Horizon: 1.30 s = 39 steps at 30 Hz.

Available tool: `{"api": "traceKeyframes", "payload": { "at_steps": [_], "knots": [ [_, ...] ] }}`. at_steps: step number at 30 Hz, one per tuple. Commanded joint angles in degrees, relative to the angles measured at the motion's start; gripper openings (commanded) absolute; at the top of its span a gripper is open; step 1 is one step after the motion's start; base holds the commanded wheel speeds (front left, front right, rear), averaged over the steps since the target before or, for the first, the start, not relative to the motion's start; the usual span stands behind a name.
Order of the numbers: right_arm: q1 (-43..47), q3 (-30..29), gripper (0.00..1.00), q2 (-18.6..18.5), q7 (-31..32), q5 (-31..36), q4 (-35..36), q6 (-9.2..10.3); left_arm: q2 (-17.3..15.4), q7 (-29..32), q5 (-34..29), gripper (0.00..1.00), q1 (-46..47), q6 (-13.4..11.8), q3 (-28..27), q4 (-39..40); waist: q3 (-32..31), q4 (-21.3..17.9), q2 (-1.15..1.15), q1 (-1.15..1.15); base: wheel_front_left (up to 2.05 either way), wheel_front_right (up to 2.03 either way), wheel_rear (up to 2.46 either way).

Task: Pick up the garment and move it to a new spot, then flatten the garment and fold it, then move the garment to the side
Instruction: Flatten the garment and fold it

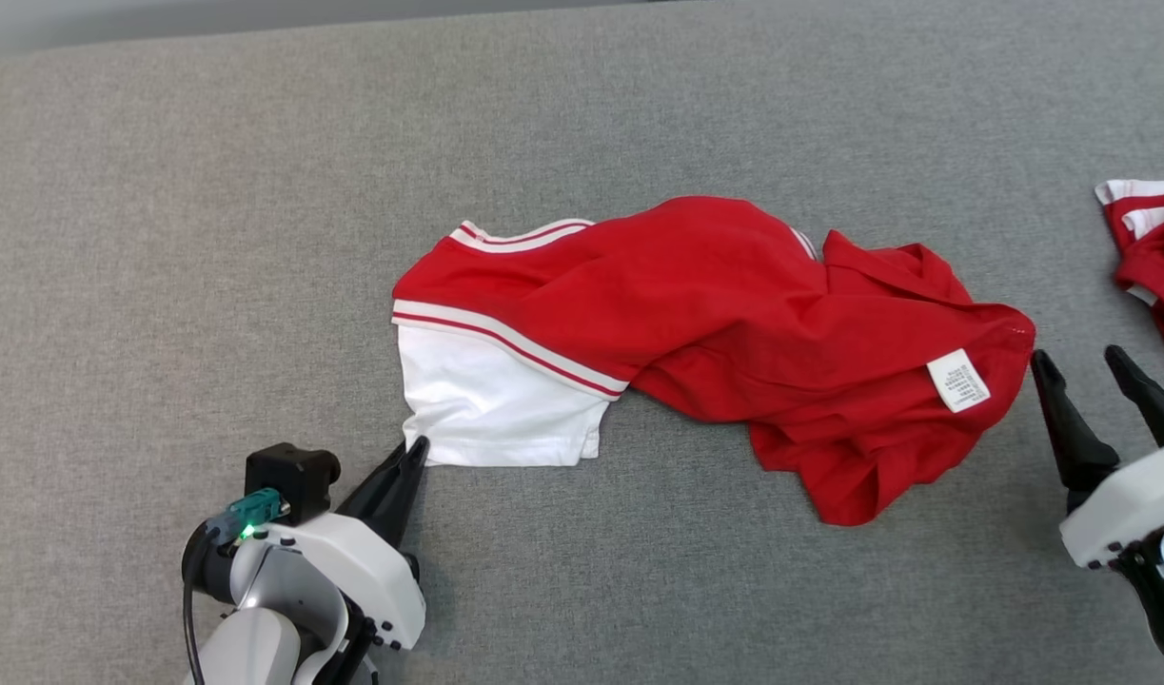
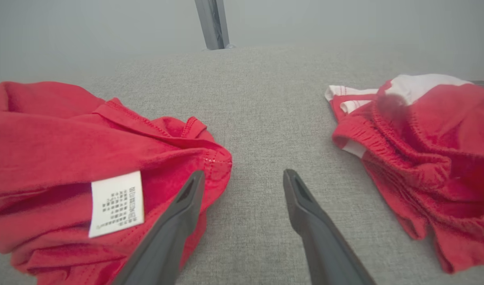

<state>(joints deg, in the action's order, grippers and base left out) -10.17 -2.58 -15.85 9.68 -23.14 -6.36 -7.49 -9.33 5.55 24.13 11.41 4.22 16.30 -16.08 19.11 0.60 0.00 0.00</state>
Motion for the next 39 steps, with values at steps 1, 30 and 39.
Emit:
{"api": "traceKeyframes", "payload": {
  "at_steps": [1, 30, 39],
  "knots": [
    [-1.6, 0.9, 1.0, -0.8, 0.0, -0.9, -1.3, 0.0, -0.5, 0.0, -0.1, 0.0, 1.0, -0.3, -0.1, -0.1, 0.7, 0.3, 0.0, 0.0, 0.0, 0.0, 0.0],
    [-7.8, 7.6, 0.0, -6.0, 1.7, -3.4, 7.8, 0.0, -6.4, -2.4, -2.6, 0.0, 4.7, -3.4, -3.7, 21.4, -3.5, -0.8, 0.0, 0.0, 0.0, 0.0, 0.0],
    [-13.8, 1.9, 0.0, -5.1, 7.9, -6.0, 19.5, 0.0, -9.4, 0.9, -3.1, 0.0, 15.3, -5.1, -8.2, 35.5, -7.2, -1.0, 0.0, 0.0, 0.0, 0.0, 0.0]
  ]
}}
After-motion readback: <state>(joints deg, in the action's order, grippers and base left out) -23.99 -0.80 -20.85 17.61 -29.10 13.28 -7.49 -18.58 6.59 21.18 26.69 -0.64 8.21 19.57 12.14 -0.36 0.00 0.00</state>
